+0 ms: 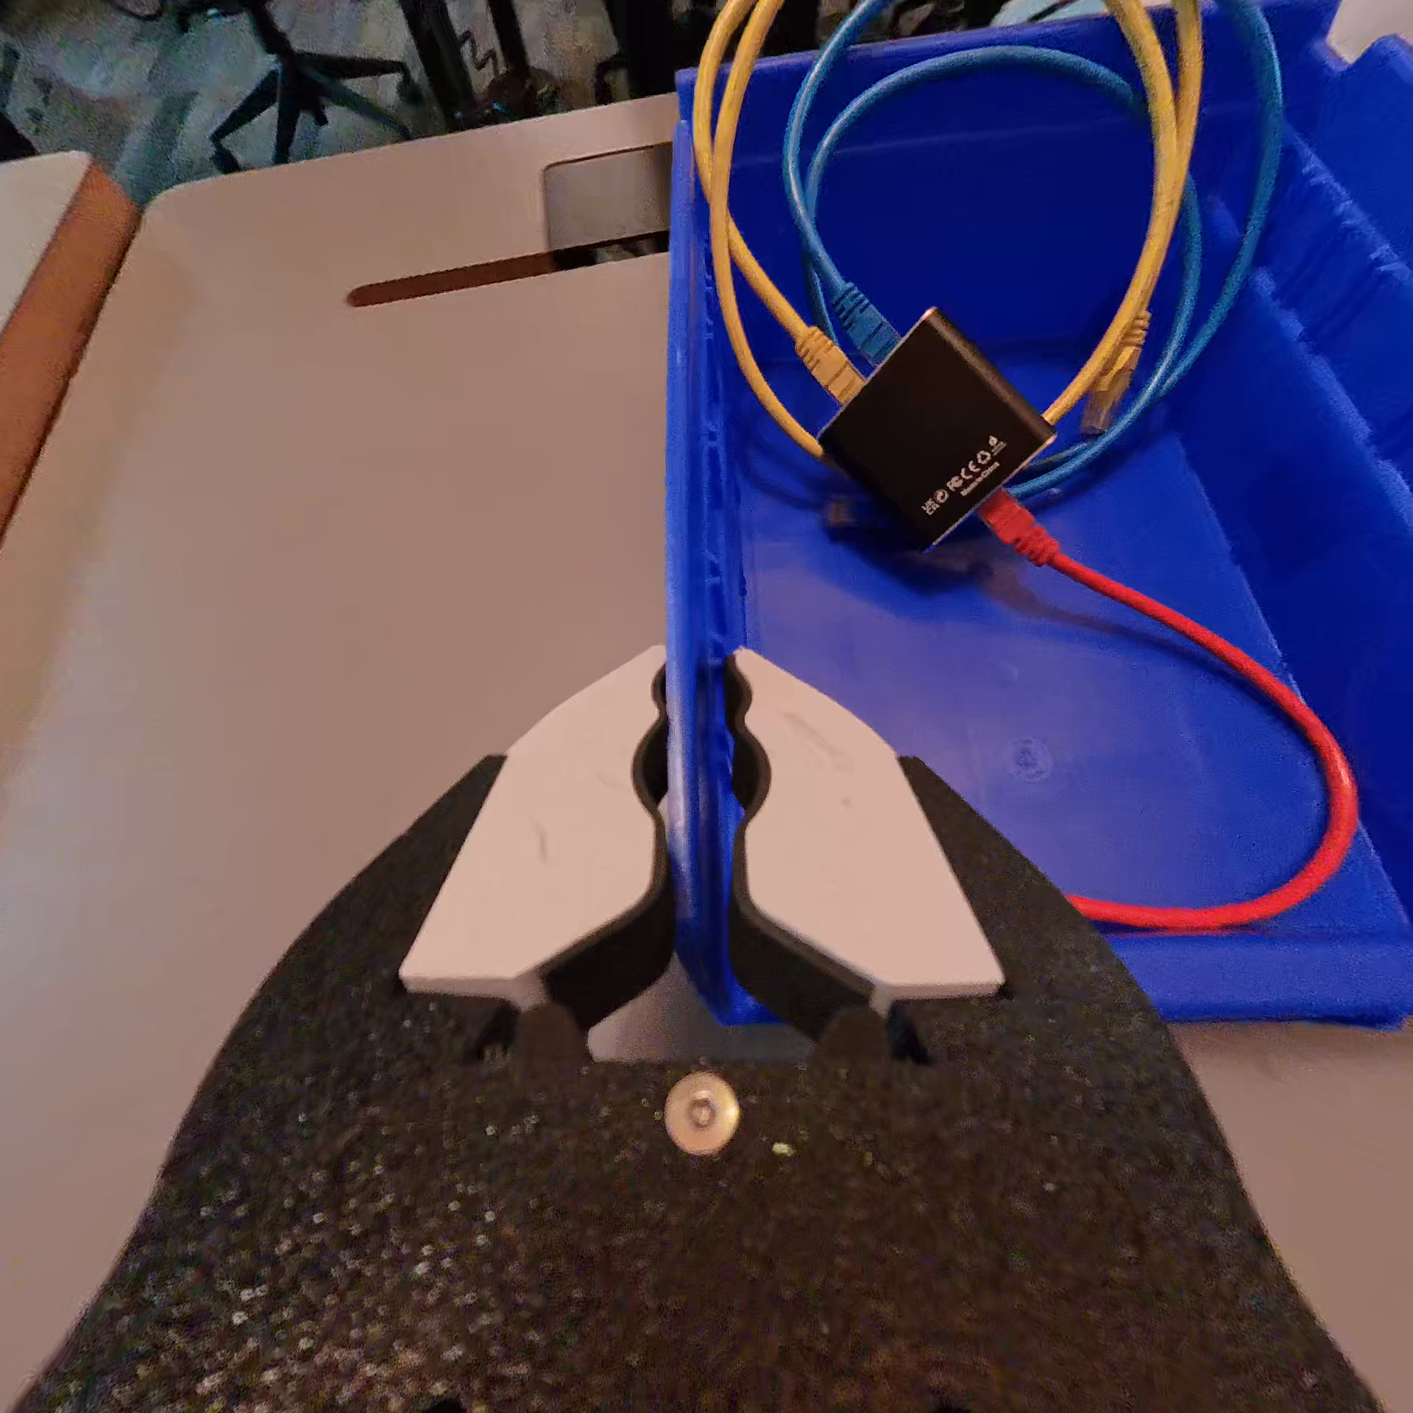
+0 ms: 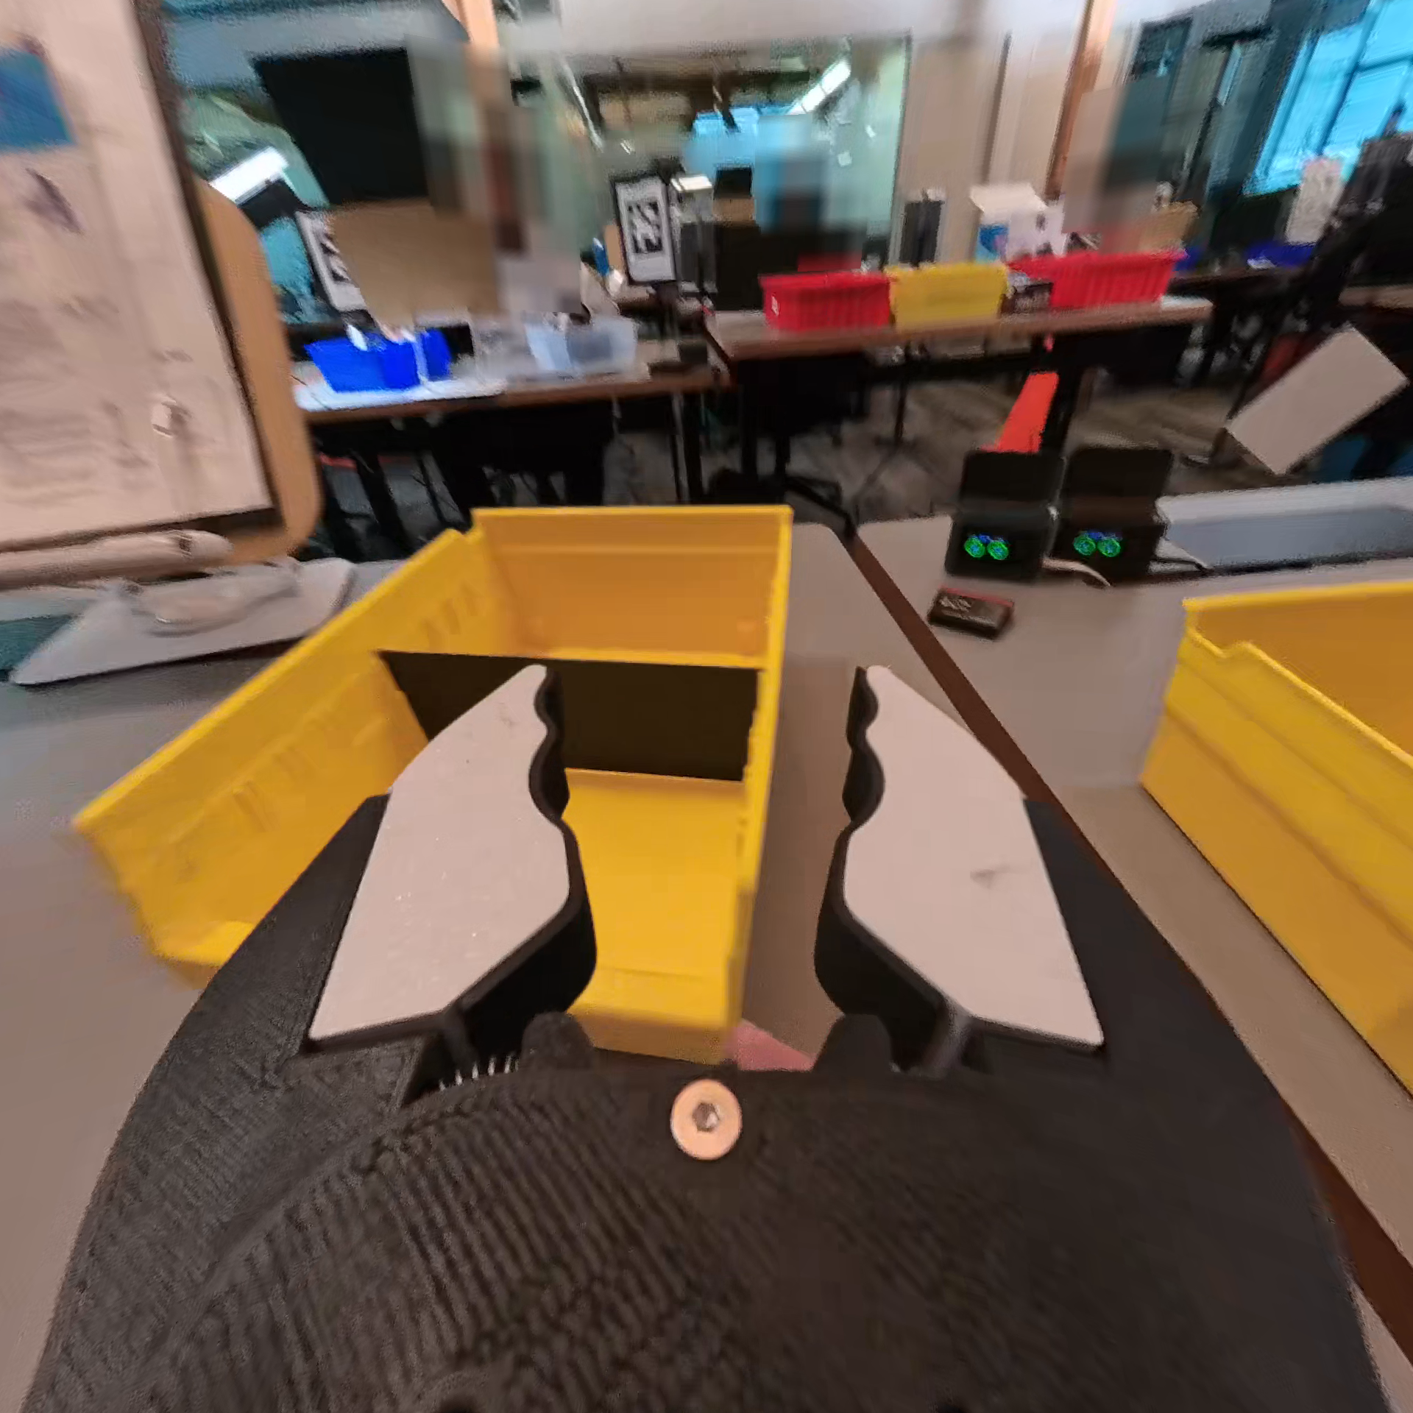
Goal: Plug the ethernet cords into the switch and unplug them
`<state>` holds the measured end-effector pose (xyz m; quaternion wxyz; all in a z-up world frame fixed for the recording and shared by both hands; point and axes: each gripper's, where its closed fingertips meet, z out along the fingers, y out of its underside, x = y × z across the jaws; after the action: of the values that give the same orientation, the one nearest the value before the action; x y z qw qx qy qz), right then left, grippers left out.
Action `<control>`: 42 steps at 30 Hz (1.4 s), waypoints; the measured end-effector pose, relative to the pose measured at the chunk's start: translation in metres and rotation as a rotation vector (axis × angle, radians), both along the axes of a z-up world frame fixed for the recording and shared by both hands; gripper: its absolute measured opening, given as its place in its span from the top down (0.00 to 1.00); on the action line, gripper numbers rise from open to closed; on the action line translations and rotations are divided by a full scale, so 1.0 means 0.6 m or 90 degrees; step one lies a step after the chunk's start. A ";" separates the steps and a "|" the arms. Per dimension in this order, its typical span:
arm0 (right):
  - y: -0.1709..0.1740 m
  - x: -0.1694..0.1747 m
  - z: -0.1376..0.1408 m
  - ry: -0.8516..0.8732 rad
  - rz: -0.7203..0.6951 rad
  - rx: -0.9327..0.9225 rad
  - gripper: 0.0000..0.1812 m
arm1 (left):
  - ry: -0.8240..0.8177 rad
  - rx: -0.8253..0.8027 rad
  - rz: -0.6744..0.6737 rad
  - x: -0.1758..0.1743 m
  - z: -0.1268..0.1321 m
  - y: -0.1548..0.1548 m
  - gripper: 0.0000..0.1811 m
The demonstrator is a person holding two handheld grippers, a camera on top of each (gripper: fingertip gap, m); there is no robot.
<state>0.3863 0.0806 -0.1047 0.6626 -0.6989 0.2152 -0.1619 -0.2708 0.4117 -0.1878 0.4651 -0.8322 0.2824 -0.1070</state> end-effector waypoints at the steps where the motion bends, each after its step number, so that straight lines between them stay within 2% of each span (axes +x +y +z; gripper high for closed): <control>1: 0.003 -0.015 0.009 -0.001 0.023 0.016 0.61 | 0.006 -0.004 0.001 -0.013 -0.001 0.011 0.95; 2: 0.009 -0.029 0.017 -0.001 0.049 0.029 0.61 | 0.016 -0.018 0.003 -0.024 -0.001 0.018 0.95; 3: 0.017 -0.043 0.025 -0.002 0.078 0.036 0.62 | 0.040 -0.029 0.027 -0.041 0.004 0.022 0.90; 4: 0.024 -0.055 0.031 -0.003 0.103 0.034 0.62 | 0.061 -0.021 0.065 -0.057 0.022 0.026 0.80; 5: 0.030 -0.065 0.038 -0.006 0.117 0.032 0.62 | 0.057 0.000 0.087 -0.060 0.050 0.023 0.75; 8: 0.047 -0.099 0.066 -0.022 0.153 0.061 0.64 | -0.099 0.038 0.044 0.013 0.139 -0.011 0.73; 10: 0.060 -0.126 0.080 -0.035 0.183 0.071 0.65 | -0.207 -0.036 -0.024 0.086 0.156 -0.043 0.73; 11: 0.065 -0.139 0.083 -0.043 0.199 0.067 0.65 | -0.248 -0.097 -0.042 0.119 0.151 -0.053 0.70; 13: 0.073 -0.167 0.087 -0.058 0.238 0.057 0.65 | -0.285 -0.202 -0.066 0.175 0.121 -0.061 0.56; 14: 0.074 -0.180 0.087 -0.068 0.261 0.047 0.65 | -0.272 -0.236 -0.037 0.184 0.095 -0.047 0.51; 15: 0.073 -0.189 0.086 -0.077 0.275 0.035 0.65 | -0.250 -0.262 0.034 0.177 0.063 -0.023 0.48; 16: 0.069 -0.196 0.086 -0.088 0.285 0.023 0.65 | -0.237 -0.290 0.112 0.165 0.033 0.000 0.51; 18: 0.055 -0.205 0.090 -0.111 0.308 0.008 0.65 | -0.275 -0.349 0.253 0.145 -0.013 0.035 0.63; 21: 0.032 -0.201 0.113 -0.113 0.302 0.040 0.66 | -0.345 -0.339 0.320 0.130 -0.044 0.076 0.55; 23: 0.022 -0.200 0.131 -0.102 0.305 0.084 0.68 | -0.397 -0.337 0.309 0.143 -0.048 0.092 0.55; 26: 0.022 -0.201 0.136 -0.072 0.317 0.118 0.69 | -0.431 -0.357 0.254 0.181 -0.050 0.097 0.50; 28: 0.027 -0.204 0.129 -0.057 0.324 0.109 0.69 | -0.385 -0.335 0.255 0.185 -0.059 0.102 0.49; 32: 0.039 -0.224 0.122 -0.081 0.338 0.082 0.69 | -0.274 -0.289 0.285 0.168 -0.084 0.114 0.64; 37: 0.051 -0.246 0.110 -0.093 0.367 0.055 0.69 | -0.206 -0.212 0.277 0.148 -0.092 0.130 0.64; 42: 0.053 -0.246 0.104 -0.084 0.368 0.051 0.69 | -0.170 -0.144 0.268 0.110 -0.080 0.146 0.64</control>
<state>0.2389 0.1122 -0.0425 0.7206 -0.6927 -0.0298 -0.0029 -0.2048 0.4994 -0.2358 0.4144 -0.8977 0.0256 -0.1475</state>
